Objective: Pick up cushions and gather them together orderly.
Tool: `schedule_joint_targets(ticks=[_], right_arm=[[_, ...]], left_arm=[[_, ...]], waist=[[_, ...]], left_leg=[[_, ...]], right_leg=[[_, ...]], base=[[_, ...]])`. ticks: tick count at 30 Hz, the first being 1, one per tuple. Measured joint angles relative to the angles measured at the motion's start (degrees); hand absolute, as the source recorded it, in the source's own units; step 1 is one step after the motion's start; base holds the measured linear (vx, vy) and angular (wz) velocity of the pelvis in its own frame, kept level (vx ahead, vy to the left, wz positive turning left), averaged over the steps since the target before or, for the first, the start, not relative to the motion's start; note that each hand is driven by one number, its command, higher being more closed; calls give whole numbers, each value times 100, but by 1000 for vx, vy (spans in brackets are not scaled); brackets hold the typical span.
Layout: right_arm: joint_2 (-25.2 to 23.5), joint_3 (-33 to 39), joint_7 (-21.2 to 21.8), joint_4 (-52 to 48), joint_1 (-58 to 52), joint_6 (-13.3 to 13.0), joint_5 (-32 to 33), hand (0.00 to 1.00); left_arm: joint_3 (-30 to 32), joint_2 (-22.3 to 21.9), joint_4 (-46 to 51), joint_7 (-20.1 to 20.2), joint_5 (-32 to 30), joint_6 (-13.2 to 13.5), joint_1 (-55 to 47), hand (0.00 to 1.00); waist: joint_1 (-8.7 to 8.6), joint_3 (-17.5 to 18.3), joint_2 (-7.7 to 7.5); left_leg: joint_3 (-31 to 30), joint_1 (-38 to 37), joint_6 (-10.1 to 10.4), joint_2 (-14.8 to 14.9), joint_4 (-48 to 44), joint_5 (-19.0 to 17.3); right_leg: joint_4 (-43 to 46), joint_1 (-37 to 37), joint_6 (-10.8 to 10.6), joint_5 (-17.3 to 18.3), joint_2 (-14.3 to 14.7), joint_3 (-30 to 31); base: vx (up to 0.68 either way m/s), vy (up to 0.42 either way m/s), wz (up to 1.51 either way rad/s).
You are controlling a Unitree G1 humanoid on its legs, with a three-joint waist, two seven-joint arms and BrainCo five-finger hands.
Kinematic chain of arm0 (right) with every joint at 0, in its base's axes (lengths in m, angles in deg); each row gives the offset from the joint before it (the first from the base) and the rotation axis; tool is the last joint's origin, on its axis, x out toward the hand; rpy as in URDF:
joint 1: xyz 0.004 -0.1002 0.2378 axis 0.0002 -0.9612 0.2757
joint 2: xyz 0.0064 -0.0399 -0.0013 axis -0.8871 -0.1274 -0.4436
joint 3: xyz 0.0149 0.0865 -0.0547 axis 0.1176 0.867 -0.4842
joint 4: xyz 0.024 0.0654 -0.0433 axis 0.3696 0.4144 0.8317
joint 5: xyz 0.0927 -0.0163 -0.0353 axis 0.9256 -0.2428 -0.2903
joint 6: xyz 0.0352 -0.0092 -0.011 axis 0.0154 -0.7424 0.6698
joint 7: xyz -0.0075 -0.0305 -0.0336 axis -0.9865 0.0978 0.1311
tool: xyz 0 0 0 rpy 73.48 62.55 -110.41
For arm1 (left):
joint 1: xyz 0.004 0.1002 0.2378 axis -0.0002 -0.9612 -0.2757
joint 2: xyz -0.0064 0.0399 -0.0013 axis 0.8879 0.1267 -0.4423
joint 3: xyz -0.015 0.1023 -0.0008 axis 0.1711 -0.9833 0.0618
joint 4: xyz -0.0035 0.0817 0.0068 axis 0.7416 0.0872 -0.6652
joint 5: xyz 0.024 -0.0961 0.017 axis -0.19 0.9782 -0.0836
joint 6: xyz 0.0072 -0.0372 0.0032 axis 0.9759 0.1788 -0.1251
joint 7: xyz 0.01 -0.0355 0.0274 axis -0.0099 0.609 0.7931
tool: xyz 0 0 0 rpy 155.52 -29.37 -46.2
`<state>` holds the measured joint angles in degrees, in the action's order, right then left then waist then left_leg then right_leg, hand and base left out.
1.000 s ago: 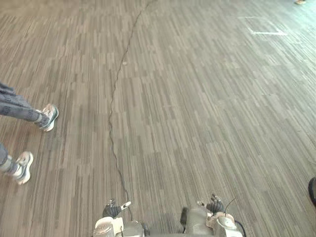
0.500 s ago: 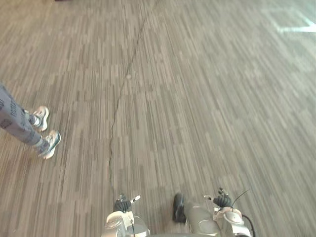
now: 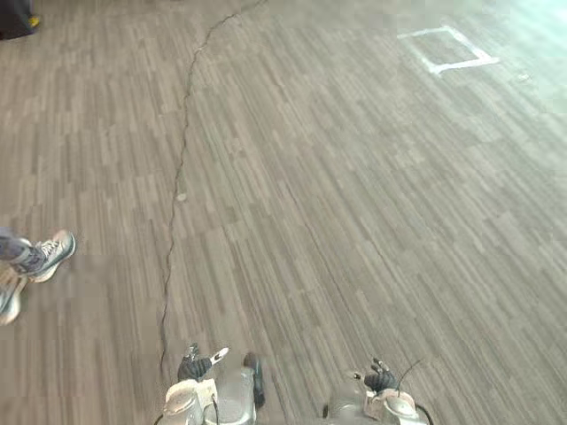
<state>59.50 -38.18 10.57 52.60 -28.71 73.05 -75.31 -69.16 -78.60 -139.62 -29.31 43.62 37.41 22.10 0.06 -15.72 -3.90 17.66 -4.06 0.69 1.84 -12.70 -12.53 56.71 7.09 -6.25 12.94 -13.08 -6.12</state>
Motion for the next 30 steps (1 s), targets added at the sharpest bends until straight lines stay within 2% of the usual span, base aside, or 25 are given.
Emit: schedule_joint_targets(ticks=[1,4,5,6,7,8,9,10,11,12,13,14,15,17,19,20,21,22,23,24,26,27,28,29,30], right_arm=[[39,-13,17,-30,22,-28,1,0],[114,6,49,-117,96,-87,8,0],[150,8,61,-225,144,-94,8,0],[162,7,66,-230,167,-94,8,0],[188,6,76,-229,202,-92,7,0],[219,7,78,-220,177,-81,3,0],[234,14,92,-223,172,-82,9,0],[421,100,93,-229,186,-85,5,0],[428,101,96,-230,189,-84,4,0],[429,167,101,-250,204,-73,-5,0],[333,170,100,-277,192,-14,-5,0],[301,162,99,-287,184,18,-2,0],[245,160,62,-274,166,73,6,0],[172,-12,45,-275,104,122,9,0],[139,-48,48,-177,69,123,10,0],[151,-45,48,-153,91,124,10,0],[204,-41,46,-93,149,131,11,0],[237,-27,41,19,159,128,11,0],[243,-20,37,52,151,131,11,0],[261,-11,29,107,102,129,10,0],[280,0,21,123,11,119,8,0],[231,8,17,133,-120,122,4,0],[194,17,19,141,-153,119,4,0],[30,79,27,240,-190,78,15,0],[20,88,20,239,-187,71,12,0]], left_arm=[[-84,-1,-70,2,0,-15,17,0],[-193,-8,-121,11,-2,-68,129,0],[-213,-47,-125,19,-42,-76,191,0],[-212,-64,-124,19,-48,-75,198,0],[-211,-99,-127,18,-77,-75,185,0],[-231,-125,-167,17,-138,-76,142,0],[-224,-133,-222,17,-169,-76,128,0],[-186,-324,-393,23,-288,-105,122,0],[-188,-334,-402,23,-294,-105,123,0],[-128,-423,-439,24,-366,-104,133,0],[121,-487,-426,18,-423,-105,126,0],[202,-508,-412,22,-433,-107,120,0],[291,-528,-287,37,-438,-109,100,0],[370,-438,-67,37,-434,-78,44,0],[485,-413,227,38,-351,-36,-50,0],[498,-433,259,33,-304,-12,-62,0],[500,-493,285,18,-231,65,-64,0],[500,-519,285,0,-214,70,-64,0],[499,-523,283,-5,-212,72,-66,0],[479,-549,293,-7,-211,85,-85,0],[486,-567,310,9,-198,127,-76,0],[481,-492,337,8,-208,157,-68,0],[483,-478,322,5,-221,157,-65,0],[481,-305,194,8,-225,150,-19,0],[477,-289,185,7,-225,151,-13,0]], waist=[[-19,18,79],[-108,-7,165],[-179,-40,220],[-209,-51,238],[-287,-57,248],[-315,-26,196],[-345,-30,229],[-325,178,643],[-321,178,664],[-318,171,787],[-293,149,870],[-284,138,897],[-229,73,889],[-119,-59,699],[68,3,513],[86,7,526],[136,-1,583],[145,-13,612],[150,-17,624],[192,-14,699],[245,26,757],[309,143,589],[286,192,477],[237,319,178],[233,318,155]], left_leg=[[108,-445,34,64,292,-21],[340,-917,55,207,614,-31],[466,-1212,95,284,769,-54],[517,-1302,132,306,806,-74],[575,-1541,318,295,856,-180],[533,-1932,640,207,845,-364],[522,-2062,717,209,843,-409],[535,-2156,960,585,434,-337],[532,-2138,991,616,357,-320],[408,-1671,1222,994,-1000,80],[155,-880,931,1439,-2859,1053],[83,-620,896,1587,-3529,1037],[11,-129,867,1812,-4743,691],[-68,477,771,1739,-5324,153],[0,1432,497,1422,-4273,-175],[-14,1581,487,1362,-3966,-198],[-128,1906,471,1088,-2770,-173],[-298,2015,519,785,-1547,77],[-372,2015,598,695,-1084,212],[-534,2074,841,593,-121,520],[-656,2367,562,615,-88,905],[-667,2356,360,473,-411,1378],[-680,2374,267,413,-550,1430],[-485,2258,-17,243,-847,933],[-464,2225,-24,229,-852,897]], right_leg=[[-221,352,269,286,24,-534],[-1446,976,492,406,243,-1356],[-2874,1295,649,-70,435,-1851],[-3287,1327,672,-272,492,-1939],[-4264,1375,696,-787,613,-2129],[-4778,1402,976,-1124,666,-2169],[-4716,1377,1289,-1537,723,-2021],[-4018,1534,1649,-1825,969,-2045],[-3973,1534,1650,-1777,986,-2038],[-3738,1426,1699,-1367,1165,-2013],[-3886,1067,1721,-1170,1439,-1822],[-3975,903,1751,-1124,1556,-1753],[-4142,448,1815,-973,1817,-1494],[-4616,-588,1862,-736,2031,-985],[-5057,-1298,1572,-538,2067,-178],[-5105,-1387,1523,-502,2058,-69],[-5184,-1700,1448,-398,1998,354],[-5318,-1978,1328,-289,1893,644],[-5379,-2087,1285,-257,1858,754],[-5577,-2358,1156,-148,1820,1026],[-5735,-2699,1102,133,1772,1321],[-5530,-2801,960,386,1566,1406],[-5214,-2673,781,509,1461,1404],[-3201,-1852,359,634,1277,1283],[-3028,-1782,308,612,1258,1267]], base=[[553,108,-43],[613,23,-29],[481,-35,-11],[755,-58,-3],[853,-108,-2],[723,-97,-2],[933,-152,-37],[483,-79,-35],[925,-241,-55],[729,-252,-56],[870,-270,-69],[565,-125,-92],[547,-70,-97],[700,-79,-121],[610,-37,-148],[547,48,-147],[714,189,-134],[606,181,-131],[621,253,-120],[484,265,-118],[639,373,-105],[582,327,-57],[1075,489,-76],[777,321,-44],[903,364,-51]])
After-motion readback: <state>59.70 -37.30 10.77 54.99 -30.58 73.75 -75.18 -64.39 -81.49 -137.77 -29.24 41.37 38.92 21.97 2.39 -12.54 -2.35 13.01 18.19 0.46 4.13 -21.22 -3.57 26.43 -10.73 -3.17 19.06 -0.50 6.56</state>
